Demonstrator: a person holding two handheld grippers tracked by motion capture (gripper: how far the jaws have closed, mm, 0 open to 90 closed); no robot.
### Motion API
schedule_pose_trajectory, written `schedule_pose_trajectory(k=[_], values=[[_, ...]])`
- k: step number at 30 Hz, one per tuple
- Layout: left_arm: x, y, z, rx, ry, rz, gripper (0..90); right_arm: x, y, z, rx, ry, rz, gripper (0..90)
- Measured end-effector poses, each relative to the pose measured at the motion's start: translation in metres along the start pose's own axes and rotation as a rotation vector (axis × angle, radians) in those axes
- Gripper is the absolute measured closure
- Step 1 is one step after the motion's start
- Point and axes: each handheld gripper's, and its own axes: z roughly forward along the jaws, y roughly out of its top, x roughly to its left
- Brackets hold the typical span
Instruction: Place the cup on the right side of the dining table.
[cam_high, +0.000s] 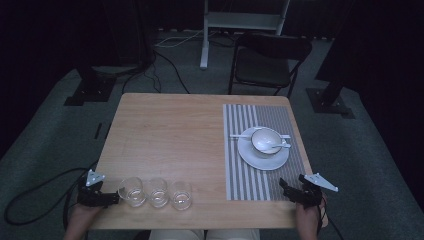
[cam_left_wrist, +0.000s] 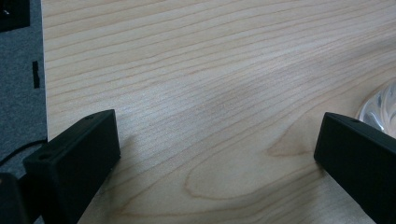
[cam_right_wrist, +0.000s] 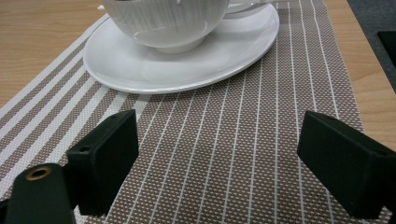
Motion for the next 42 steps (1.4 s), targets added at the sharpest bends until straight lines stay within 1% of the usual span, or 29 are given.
schedule_pose_trajectory(k=[2,5,9,12,13,14,16,17,18,19,21,22,23,24,25,27,29,31,35,36,37,38,40,41,42], values=[[0.0,0.0,0.0,0.0,0.0,0.0,0.5,0.0,0.0,0.0,0.002,-0.004,-0.003,12.1],[0.0,0.0,0.0,-0.001,0.0,-0.002,0.5,0.001,0.0,0.0,0.004,0.003,-0.012,12.1],[0.0,0.0,0.0,-0.001,0.0,-0.001,0.5,0.0,0.001,-0.001,0.0,0.025,-0.011,12.0],[0.0,0.0,0.0,0.002,0.0,0.0,0.5,0.0,0.002,0.001,0.024,0.022,-0.012,12.1],[0.0,0.0,0.0,0.002,0.0,0.0,0.5,0.0,0.002,0.001,0.024,0.022,-0.012,12.1],[0.0,0.0,0.0,0.002,0.0,0.001,0.5,-0.001,0.003,0.002,0.045,0.042,-0.016,12.1],[0.0,0.0,0.0,0.002,0.0,0.001,0.5,0.0,0.003,0.003,0.071,0.068,-0.028,12.1],[0.0,0.0,0.0,0.002,0.0,0.001,0.5,0.001,0.003,0.004,0.073,0.066,-0.035,12.1],[0.0,0.0,0.0,0.002,0.0,0.001,0.6,0.001,0.004,0.004,0.078,0.076,-0.037,12.1],[0.0,0.0,0.0,0.002,0.0,0.0,0.6,0.001,0.004,0.004,0.087,0.096,-0.034,12.1],[0.0,0.0,0.0,0.002,0.0,0.0,0.6,0.002,0.004,0.005,0.097,0.113,-0.031,12.0],[0.0,0.0,0.0,0.002,0.0,0.0,0.5,0.002,0.004,0.005,0.109,0.147,-0.028,12.0],[0.0,0.0,0.0,0.002,0.0,0.0,0.6,0.003,0.004,0.005,0.125,0.165,-0.044,12.0],[0.0,0.0,0.0,0.002,0.0,0.0,0.6,0.006,0.004,0.006,0.136,0.161,-0.065,12.1],[0.0,0.0,0.0,0.002,0.0,0.001,0.6,0.007,0.004,0.007,0.142,0.167,-0.081,12.0],[0.0,0.0,0.0,0.002,0.0,0.0,0.6,0.008,0.005,0.008,0.154,0.185,-0.091,12.0],[0.0,0.0,0.0,0.002,0.0,0.0,0.6,0.008,0.005,0.007,0.149,0.21,-0.09,12.0],[0.0,0.0,0.0,0.002,-0.001,0.001,0.5,0.008,0.006,0.007,0.153,0.225,-0.083,11.2],[0.0,0.0,0.0,0.002,-0.001,0.001,0.5,0.011,0.008,0.005,0.155,0.217,-0.097,11.2],[0.0,0.0,0.0,0.002,-0.001,0.001,0.6,0.011,0.009,0.004,0.148,0.214,-0.095,11.2],[0.0,0.0,0.0,0.002,-0.001,0.001,0.6,0.011,0.011,0.003,0.143,0.222,-0.093,11.2],[0.0,0.0,0.0,0.002,-0.001,0.001,0.5,0.012,0.013,0.002,0.136,0.214,-0.096,11.2],[0.0,0.0,0.0,0.002,-0.002,0.002,0.6,0.013,0.016,-0.001,0.125,0.229,-0.099,11.2],[0.0,0.0,0.0,0.002,-0.002,0.002,0.6,0.014,0.018,-0.003,0.112,0.223,-0.106,11.2],[0.0,0.0,0.0,0.002,-0.002,0.003,0.6,0.015,0.02,-0.005,0.111,0.227,-0.111,11.2]])
